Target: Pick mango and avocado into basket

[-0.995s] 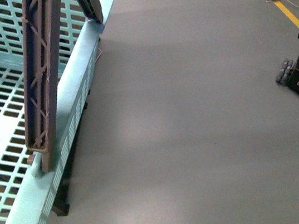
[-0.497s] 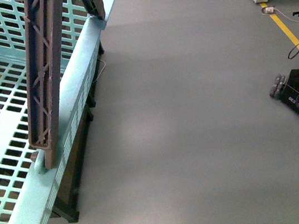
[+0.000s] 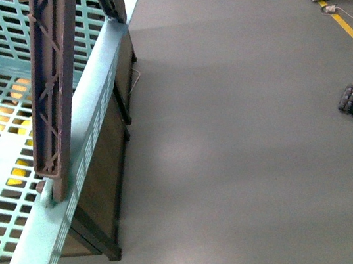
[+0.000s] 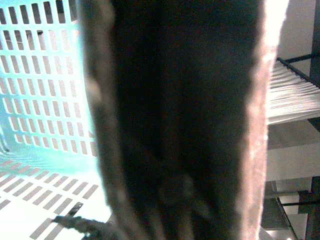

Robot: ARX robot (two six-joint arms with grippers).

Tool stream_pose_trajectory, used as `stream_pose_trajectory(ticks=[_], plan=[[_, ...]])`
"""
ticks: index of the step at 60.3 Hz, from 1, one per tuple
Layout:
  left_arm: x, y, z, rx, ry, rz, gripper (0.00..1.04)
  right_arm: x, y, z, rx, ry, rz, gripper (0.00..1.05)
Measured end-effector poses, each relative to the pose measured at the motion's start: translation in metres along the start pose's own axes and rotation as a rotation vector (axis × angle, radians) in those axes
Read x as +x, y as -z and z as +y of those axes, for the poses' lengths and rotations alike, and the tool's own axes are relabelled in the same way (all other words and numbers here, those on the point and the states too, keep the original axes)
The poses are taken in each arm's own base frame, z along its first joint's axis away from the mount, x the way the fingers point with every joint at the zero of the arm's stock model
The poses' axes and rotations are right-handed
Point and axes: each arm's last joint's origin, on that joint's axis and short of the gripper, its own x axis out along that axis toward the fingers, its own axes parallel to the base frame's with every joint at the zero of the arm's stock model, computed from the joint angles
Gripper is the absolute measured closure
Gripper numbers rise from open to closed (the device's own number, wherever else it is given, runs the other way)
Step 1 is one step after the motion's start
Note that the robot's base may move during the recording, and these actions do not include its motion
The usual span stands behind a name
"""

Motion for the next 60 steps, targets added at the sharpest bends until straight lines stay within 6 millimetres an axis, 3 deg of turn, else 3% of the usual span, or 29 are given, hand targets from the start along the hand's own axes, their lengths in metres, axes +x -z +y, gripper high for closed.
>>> stream_pose_trajectory(ticks=[60], plan=[[0.0002,0.0000,0.0002,0.003,-0.001,0.000,0.93,0.0000,-0.0001,0.0000,0.000,-0.001,-0.001,0.09]])
